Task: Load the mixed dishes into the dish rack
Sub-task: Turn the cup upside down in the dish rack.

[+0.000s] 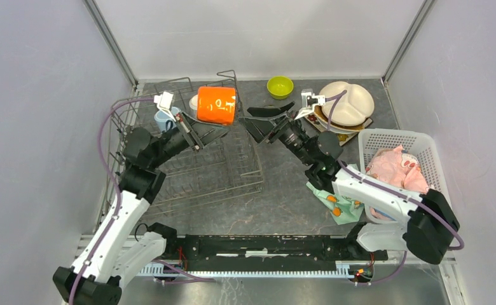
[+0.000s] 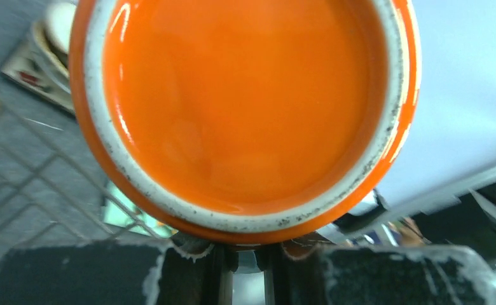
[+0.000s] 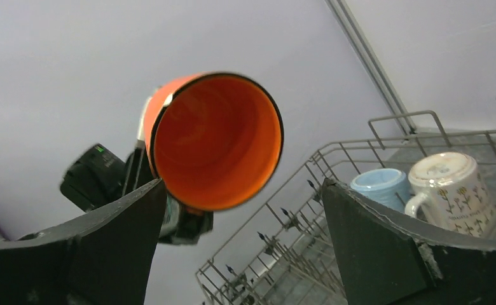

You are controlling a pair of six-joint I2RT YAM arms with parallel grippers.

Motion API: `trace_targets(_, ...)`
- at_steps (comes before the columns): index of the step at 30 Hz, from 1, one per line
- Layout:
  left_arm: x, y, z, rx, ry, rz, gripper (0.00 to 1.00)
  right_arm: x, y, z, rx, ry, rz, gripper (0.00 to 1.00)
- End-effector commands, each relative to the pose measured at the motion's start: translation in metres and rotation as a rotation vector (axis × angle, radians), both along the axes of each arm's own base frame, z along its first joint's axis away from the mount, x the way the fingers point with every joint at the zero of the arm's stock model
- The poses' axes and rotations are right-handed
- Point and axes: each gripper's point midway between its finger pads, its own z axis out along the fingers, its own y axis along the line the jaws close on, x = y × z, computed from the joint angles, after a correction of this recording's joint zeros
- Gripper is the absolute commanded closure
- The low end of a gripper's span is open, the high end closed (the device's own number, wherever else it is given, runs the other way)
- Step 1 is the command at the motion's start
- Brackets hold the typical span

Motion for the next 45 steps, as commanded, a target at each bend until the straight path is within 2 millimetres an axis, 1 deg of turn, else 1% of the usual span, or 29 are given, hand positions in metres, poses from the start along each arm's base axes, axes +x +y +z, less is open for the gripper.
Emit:
trace_targets(1, 0.016, 0.031, 0.025, 0.150, -0.171, 0.277, 0.98, -0.004, -0.008, -0.015, -0.122, 0.031, -0.033, 0.02)
trace_targets(4, 0.037, 0.054, 0.009, 0.268, -0.118, 0.448, 0.98, -0.012, -0.014, -0.018, -0.196, 0.007, -0.040, 0.02)
trace_targets(5, 0.044, 0.063, -0.004, 0.326, -0.075, 0.495, 0.98, -0.013, -0.019, -0.019, -0.223, -0.003, -0.057, 0.02)
trace_targets(9, 0.067, 0.093, -0.030, 0.491, -0.013, 0.663, 0.98, -0.019, -0.044, -0.018, -0.312, -0.057, -0.144, 0.02)
trace_targets(12, 0.078, 0.112, -0.039, 0.564, -0.010, 0.770, 0.98, -0.029, -0.066, -0.022, -0.331, -0.108, -0.200, 0.02)
trace_targets(15, 0.090, 0.140, -0.052, 0.676, 0.017, 0.911, 0.98, -0.033, -0.087, -0.029, -0.363, -0.095, -0.261, 0.02)
trace_targets(17, 0.096, 0.156, -0.058, 0.752, 0.025, 0.987, 0.98, -0.037, -0.097, -0.033, -0.396, -0.093, -0.281, 0.02)
trace_targets(20, 0.104, 0.180, -0.062, 0.845, 0.035, 1.102, 0.98, -0.044, -0.109, -0.034, -0.420, -0.114, -0.300, 0.02)
trace_targets(22, 0.108, 0.191, -0.064, 0.900, 0.045, 1.162, 0.98, -0.049, -0.115, -0.035, -0.426, -0.133, -0.307, 0.02)
trace_targets(27, 0.124, 0.207, -0.080, 1.051, 0.092, 1.213, 0.98, -0.057, -0.132, -0.038, -0.449, -0.144, -0.342, 0.02)
trace_targets(29, 0.130, 0.214, -0.087, 1.101, 0.123, 1.223, 0.98, -0.059, -0.136, -0.039, -0.456, -0.148, -0.350, 0.02)
trace_targets(32, 0.137, 0.228, -0.094, 1.148, 0.145, 1.256, 0.98, -0.063, -0.141, -0.038, -0.459, -0.153, -0.353, 0.02)
trace_targets(35, 0.145, 0.248, -0.101, 1.173, 0.180, 1.296, 0.98, -0.065, -0.145, -0.039, -0.463, -0.151, -0.360, 0.02)
trace_targets(40, 0.158, 0.281, -0.121, 1.205, 0.267, 1.328, 0.98, -0.068, -0.154, -0.040, -0.473, -0.148, -0.380, 0.02)
trace_targets(45, 0.166, 0.310, -0.132, 1.251, 0.308, 1.368, 0.98, -0.069, -0.163, -0.042, -0.482, -0.143, -0.409, 0.02)
